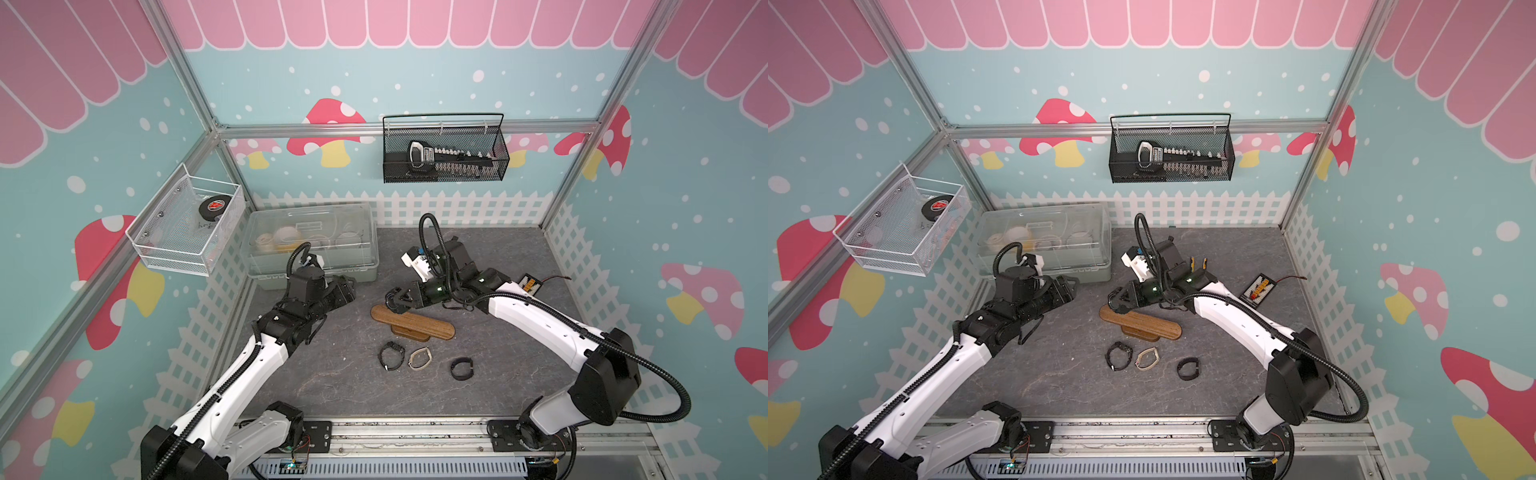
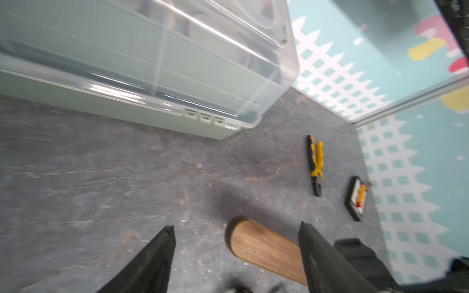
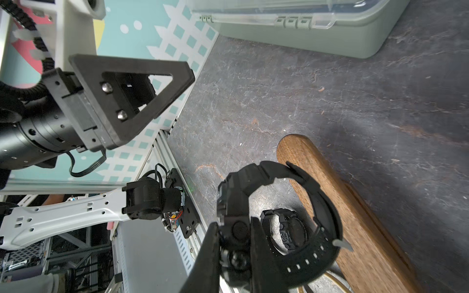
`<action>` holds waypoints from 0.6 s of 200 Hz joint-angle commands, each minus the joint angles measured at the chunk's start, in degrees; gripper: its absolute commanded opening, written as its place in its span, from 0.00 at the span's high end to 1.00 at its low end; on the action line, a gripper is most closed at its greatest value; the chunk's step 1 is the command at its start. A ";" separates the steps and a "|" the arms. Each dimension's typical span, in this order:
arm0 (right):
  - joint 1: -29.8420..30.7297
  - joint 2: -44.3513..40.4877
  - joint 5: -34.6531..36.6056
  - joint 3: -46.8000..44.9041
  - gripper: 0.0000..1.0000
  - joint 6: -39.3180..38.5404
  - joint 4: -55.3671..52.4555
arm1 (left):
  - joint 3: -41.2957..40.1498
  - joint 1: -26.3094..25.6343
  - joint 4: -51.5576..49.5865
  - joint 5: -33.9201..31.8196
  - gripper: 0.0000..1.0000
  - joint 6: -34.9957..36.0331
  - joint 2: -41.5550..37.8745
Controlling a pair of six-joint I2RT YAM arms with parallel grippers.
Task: Place watch on stand
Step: Pick up the watch at the center of the board.
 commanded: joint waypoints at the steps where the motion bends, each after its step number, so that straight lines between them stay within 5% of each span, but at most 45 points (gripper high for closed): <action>1: -2.29 -3.05 -1.12 -0.77 1.00 0.81 1.94 | 2.47 -0.60 3.35 11.48 0.25 0.91 1.47; 85: -11.00 -9.66 -7.26 -7.06 1.00 4.94 7.78 | 8.12 -1.65 5.26 25.36 0.27 -2.50 6.06; 120: -12.38 -11.32 -10.30 -7.65 1.00 5.85 9.51 | 9.22 -2.73 11.63 34.03 0.42 -6.43 8.11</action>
